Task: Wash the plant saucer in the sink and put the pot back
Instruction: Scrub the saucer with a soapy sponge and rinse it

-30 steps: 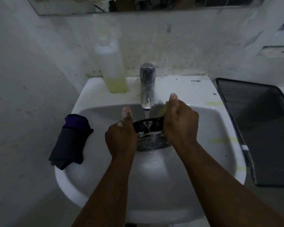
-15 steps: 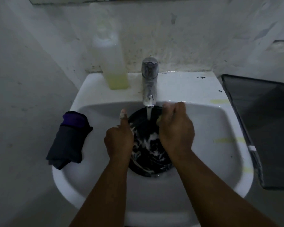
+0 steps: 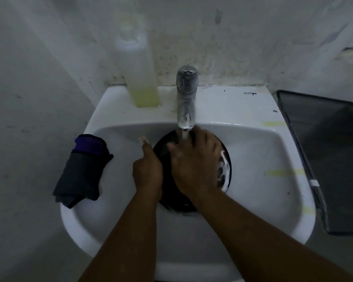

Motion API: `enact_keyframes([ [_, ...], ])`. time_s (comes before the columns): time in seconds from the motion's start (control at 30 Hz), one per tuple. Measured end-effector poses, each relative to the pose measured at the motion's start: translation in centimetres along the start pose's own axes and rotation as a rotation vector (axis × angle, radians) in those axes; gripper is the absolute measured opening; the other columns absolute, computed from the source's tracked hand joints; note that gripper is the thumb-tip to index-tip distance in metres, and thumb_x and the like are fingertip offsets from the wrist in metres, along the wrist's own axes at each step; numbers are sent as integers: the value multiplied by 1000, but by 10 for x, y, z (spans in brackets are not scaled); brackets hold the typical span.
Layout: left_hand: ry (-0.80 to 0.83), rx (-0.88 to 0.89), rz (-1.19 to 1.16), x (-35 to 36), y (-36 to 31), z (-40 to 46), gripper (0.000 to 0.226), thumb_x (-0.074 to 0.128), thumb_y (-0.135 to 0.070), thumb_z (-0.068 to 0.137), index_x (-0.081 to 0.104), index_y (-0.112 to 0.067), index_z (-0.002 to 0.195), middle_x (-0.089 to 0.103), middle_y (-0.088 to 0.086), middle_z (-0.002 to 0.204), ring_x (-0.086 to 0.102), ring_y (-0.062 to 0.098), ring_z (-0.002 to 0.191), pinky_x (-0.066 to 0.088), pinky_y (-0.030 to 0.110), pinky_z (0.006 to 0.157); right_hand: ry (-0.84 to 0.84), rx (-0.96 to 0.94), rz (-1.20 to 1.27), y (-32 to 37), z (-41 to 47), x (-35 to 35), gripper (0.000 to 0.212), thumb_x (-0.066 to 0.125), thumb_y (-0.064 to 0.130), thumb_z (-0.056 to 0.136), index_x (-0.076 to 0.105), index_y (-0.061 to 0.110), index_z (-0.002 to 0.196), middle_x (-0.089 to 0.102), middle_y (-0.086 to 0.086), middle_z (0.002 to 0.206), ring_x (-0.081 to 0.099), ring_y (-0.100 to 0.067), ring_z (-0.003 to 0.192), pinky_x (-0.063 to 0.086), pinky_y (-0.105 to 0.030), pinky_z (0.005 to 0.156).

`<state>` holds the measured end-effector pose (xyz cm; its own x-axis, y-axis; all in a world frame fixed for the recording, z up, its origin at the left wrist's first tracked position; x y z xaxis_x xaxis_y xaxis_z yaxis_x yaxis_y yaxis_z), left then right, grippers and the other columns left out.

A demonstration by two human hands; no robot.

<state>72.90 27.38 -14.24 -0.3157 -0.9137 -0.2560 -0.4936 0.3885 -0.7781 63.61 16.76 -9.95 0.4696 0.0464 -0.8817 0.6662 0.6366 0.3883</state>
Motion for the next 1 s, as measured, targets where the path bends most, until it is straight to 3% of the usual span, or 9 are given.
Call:
enact_keyframes([
  [0.1, 24, -37, -74, -4, 0, 2, 79, 33, -86, 89, 72, -21, 65, 75, 4, 78, 68, 24, 77, 56, 37, 81, 51, -309, -61, 30, -16, 10, 39, 48, 48, 100, 63, 30, 131, 52, -8, 146, 40, -38, 137, 20, -58, 117],
  [0.13, 22, -52, -93, -5, 0, 2, 79, 34, -88, 86, 75, -24, 68, 77, 5, 83, 70, 25, 80, 58, 38, 83, 25, -287, -65, 21, -13, 9, 41, 50, 49, 100, 63, 28, 132, 54, -9, 144, 42, -38, 135, 23, -58, 116],
  [0.23, 29, -77, -94, -4, 2, -1, 100, 33, -95, 78, 69, -15, 125, 69, 8, 123, 66, 27, 99, 56, 44, 96, -126, 80, -2, -15, -2, -4, 50, 51, 50, 100, 61, 14, 132, 51, -15, 144, 43, -40, 133, 30, -58, 113],
  [0.4, 16, -55, -98, -10, -4, 2, 82, 34, -96, 76, 71, -25, 92, 73, 7, 109, 69, 26, 92, 56, 43, 94, 52, -304, -80, 25, -11, 16, 55, 41, 54, 102, 50, 26, 149, 47, -12, 154, 36, -41, 143, 18, -61, 120],
  [0.53, 28, -77, -113, -11, -5, -1, 99, 35, -95, 77, 66, -16, 129, 67, 9, 129, 66, 28, 105, 54, 44, 100, -77, 5, -49, -3, -3, 7, 60, 40, 52, 102, 48, 16, 149, 41, -14, 158, 28, -40, 149, 20, -62, 118],
  [0.67, 7, -58, -132, -17, -6, 1, 73, 38, -93, 79, 69, -27, 84, 72, 2, 94, 69, 24, 88, 56, 42, 95, 55, -395, -85, 33, -17, 18, 55, 37, 55, 104, 44, 32, 154, 37, -8, 163, 31, -39, 147, 17, -65, 118],
  [0.83, 29, -101, -165, -15, -5, 0, 101, 39, -93, 78, 59, -16, 140, 65, 6, 123, 64, 25, 100, 54, 39, 94, -32, -37, -67, -7, -7, 5, 62, 39, 55, 102, 47, 18, 151, 39, -14, 159, 35, -40, 143, 30, -61, 113],
  [0.93, 26, -96, -170, -18, -6, 1, 98, 40, -94, 77, 63, -18, 134, 67, 9, 129, 65, 27, 100, 54, 42, 96, 46, -324, -106, 21, -20, 14, 63, 37, 58, 102, 38, 28, 157, 33, -10, 164, 28, -41, 147, 21, -65, 117],
  [1.0, 41, -95, -188, -16, -7, -2, 97, 40, -93, 78, 63, -18, 135, 67, 9, 128, 65, 27, 100, 55, 43, 97, 6, -349, -119, 12, -14, 13, 59, 39, 59, 102, 44, 31, 153, 38, -10, 161, 32, -41, 145, 22, -63, 117],
])
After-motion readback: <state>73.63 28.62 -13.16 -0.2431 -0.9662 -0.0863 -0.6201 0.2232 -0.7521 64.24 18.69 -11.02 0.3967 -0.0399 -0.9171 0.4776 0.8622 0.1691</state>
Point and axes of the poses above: each hand's wrist, its own z-axis towards the middle knuckle, its own x-axis out of the palm, y = z × x, the point moved 6 cm from there along z, towards the middle knuckle
